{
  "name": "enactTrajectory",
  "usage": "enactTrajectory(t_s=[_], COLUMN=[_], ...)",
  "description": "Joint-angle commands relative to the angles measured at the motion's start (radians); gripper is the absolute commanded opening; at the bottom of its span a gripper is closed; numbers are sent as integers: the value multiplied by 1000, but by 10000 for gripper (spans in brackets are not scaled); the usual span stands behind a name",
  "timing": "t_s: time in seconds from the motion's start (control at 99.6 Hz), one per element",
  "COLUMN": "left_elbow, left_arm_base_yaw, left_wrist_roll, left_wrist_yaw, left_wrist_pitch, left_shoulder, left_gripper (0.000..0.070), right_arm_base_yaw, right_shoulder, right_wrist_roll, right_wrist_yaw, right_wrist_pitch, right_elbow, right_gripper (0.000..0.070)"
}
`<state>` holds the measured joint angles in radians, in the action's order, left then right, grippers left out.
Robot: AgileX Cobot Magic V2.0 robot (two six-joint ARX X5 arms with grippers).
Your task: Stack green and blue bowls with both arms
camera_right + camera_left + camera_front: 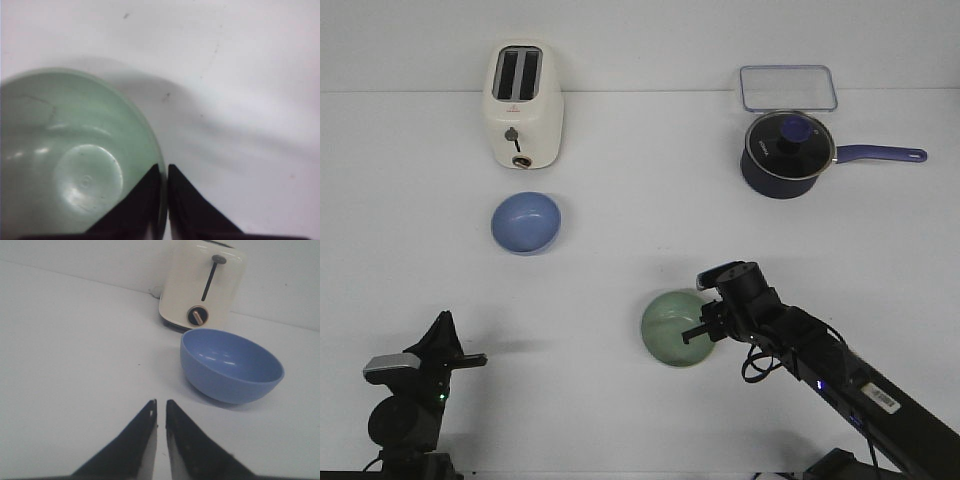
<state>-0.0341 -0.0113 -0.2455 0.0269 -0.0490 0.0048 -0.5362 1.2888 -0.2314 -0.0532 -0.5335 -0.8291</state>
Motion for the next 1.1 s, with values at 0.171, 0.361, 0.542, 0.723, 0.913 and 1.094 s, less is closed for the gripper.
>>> enactTrajectory(t_s=[0.171,0.361,0.542,0.723,0.913,1.094], left_elbow=[-7,-90,-266,-481,-730,-912], left_arm_base_yaw=[-2,-2,-2,-2,-2,-2], left_wrist_roll=[-209,-288,-280,-147,-43,-18], left_wrist_yaw=[-2,-9,-11,-92,-149,-195], left_wrist_pitch=[-37,-33,70,161,248,288], left_shoulder=[-2,14,185,543,951,1217], left_gripper=[10,11,12,12,34,317], right_arm_base_yaw=[-8,1,43,108,146,150], right_shoulder=[10,-121,-310,-455,-518,-522], right_wrist_roll=[-4,-8,-8,-7,-6,-5], right_wrist_yaw=[-10,-8,2,2,1,1], right_wrist_pitch=[4,-30,-81,-116,-155,-171], right_elbow=[-9,-34,-53,-53,-53,-53], right_gripper=[407,422,421,420,420,420])
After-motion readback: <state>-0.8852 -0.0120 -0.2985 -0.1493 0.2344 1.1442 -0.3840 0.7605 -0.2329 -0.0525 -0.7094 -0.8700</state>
